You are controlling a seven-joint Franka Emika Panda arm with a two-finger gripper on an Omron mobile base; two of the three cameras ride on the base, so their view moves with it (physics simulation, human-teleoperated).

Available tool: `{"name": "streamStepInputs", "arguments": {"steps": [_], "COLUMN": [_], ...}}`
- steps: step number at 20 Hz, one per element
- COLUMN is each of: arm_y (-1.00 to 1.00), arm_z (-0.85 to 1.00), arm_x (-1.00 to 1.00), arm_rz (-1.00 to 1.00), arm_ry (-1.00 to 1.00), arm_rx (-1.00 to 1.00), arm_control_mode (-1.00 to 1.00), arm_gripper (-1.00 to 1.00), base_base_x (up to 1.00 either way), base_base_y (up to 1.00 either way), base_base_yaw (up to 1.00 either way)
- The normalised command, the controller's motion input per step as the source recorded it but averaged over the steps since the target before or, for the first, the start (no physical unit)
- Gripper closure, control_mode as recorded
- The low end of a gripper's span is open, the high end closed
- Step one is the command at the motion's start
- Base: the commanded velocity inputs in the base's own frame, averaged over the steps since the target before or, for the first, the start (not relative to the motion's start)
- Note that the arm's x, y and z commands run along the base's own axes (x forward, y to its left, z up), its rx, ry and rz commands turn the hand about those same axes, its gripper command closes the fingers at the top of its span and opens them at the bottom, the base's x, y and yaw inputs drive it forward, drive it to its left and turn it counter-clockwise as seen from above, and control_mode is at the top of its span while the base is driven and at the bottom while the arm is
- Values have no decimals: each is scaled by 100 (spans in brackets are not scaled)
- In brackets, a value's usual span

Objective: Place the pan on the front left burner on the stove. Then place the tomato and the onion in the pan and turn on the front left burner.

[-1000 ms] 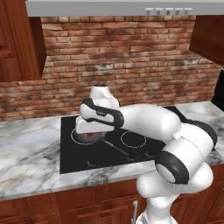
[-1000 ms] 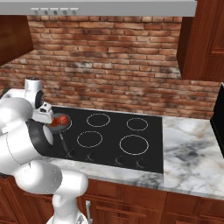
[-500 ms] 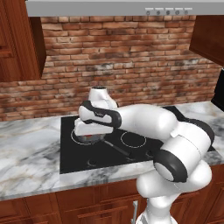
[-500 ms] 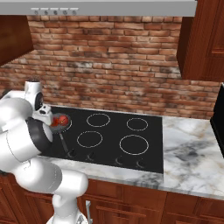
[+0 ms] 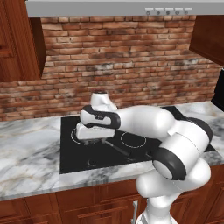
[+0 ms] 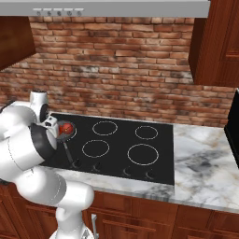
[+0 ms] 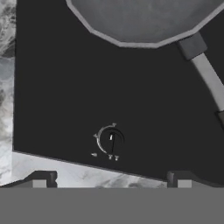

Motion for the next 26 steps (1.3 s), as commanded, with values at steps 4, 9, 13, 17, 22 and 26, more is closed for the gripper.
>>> {"name": "streamStepInputs", "arguments": {"steps": [4,9,13,17,22,26], "arm_y": [0,0,3,12,6,3], "arm_z": [-11,-6,-14,-20,-17,-18], "arm_x": [0,-3,0,0,0,0], "arm_rz": [-3,-3,-4,-5,-5,-5], "arm_ry": [2,1,0,0,0,0], "arm_rx": [0,0,0,0,0,0], "arm_control_mode": [-100,-100,-100,-100,-100,-100], "arm_gripper": [-100,-100,-100,-100,-100,-100], "base_base_x": [0,0,0,0,0,0], "base_base_y": [0,0,0,0,0,0], "base_base_yaw": [0,0,0,0,0,0]}}
